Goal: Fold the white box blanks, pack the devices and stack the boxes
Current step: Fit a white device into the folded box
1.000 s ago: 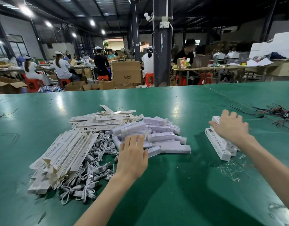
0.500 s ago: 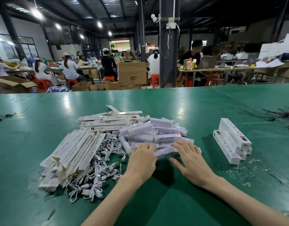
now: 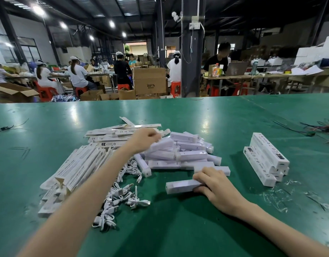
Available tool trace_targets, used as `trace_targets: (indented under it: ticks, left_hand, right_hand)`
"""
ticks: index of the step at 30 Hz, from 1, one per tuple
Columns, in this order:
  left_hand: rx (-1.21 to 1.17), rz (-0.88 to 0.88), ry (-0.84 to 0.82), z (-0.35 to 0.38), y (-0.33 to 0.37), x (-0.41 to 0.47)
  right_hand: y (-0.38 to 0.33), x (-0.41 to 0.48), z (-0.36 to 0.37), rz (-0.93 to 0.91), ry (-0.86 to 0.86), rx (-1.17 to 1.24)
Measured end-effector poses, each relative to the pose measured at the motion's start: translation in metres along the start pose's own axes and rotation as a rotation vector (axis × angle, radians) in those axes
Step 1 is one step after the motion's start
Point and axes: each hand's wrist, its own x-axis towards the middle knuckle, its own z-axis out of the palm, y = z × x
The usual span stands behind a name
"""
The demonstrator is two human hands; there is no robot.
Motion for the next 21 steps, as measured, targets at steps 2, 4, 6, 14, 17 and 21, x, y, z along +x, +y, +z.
trace_targets:
  ticks: [2,4,6,14,17,21]
  left_hand:
    - [0.253,-0.101,0.142,-0.017,-0.035,0.024]
    - [0.479,-0.207,0.123,-0.028,-0.069,0.037]
    - [0.637,-0.250,0.067,-0.034,-0.092,0.046]
    - [0.857,-0.207,-0.003,-0.033,-0.111,0.056]
    - [0.790,-0.165,0.074,-0.035,-0.106,0.056]
    - [0.715,-0.079,0.206,-0.040,-0.112,0.056]
  right_hand:
    - [-0.001,-0.001,0.000,-0.020,-0.004,0.012]
    - [-0.002,-0.001,0.001,-0.042,-0.009,0.015]
    - [-0.002,0.000,0.002,-0.058,-0.007,0.013]
    - [0.000,0.002,0.003,-0.078,-0.014,0.032]
    - [0.000,0.002,0.004,-0.080,-0.015,0.036]
    - [0.001,0.000,0.003,-0.080,-0.011,0.050]
